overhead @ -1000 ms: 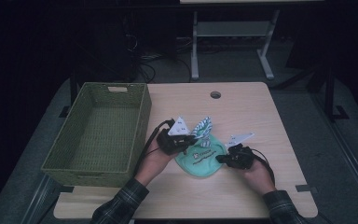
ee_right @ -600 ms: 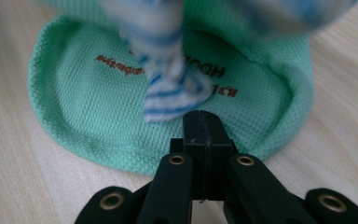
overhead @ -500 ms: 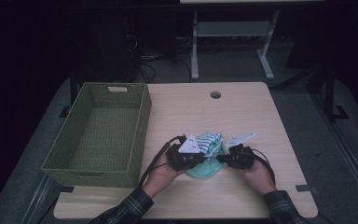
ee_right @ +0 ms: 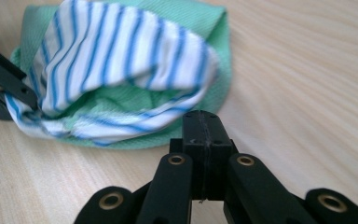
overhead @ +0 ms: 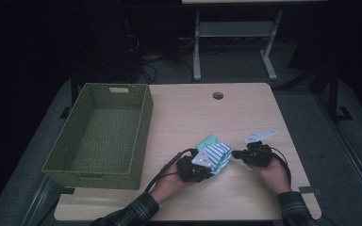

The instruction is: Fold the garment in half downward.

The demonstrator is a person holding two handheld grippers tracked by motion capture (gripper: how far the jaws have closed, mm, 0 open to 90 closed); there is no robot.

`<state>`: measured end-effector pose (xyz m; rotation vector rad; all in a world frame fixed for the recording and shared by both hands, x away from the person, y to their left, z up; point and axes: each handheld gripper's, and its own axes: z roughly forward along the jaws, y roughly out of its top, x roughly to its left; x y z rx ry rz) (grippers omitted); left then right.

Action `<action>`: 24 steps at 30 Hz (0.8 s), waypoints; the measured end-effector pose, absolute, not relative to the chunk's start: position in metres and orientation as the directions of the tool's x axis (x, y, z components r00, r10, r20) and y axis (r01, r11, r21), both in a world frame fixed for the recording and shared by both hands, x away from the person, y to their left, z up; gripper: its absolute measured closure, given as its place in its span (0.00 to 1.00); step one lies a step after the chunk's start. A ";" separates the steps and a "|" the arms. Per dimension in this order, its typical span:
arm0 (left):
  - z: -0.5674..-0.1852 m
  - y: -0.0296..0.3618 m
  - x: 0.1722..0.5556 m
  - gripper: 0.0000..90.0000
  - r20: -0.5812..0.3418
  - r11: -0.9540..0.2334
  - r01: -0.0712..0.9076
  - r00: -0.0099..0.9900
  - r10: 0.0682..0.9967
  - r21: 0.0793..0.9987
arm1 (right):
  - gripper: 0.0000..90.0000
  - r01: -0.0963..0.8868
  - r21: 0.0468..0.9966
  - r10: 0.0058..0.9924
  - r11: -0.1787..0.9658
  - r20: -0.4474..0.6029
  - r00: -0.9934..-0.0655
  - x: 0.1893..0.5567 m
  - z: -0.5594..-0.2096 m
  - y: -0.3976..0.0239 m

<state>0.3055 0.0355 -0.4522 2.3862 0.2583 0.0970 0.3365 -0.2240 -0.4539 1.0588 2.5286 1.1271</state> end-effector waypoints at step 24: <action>-0.449 0.059 0.320 1.00 -0.065 -0.716 0.326 0.928 0.367 0.618 | 1.00 0.518 0.700 0.646 0.492 0.105 -0.756 0.357 -0.450 -0.200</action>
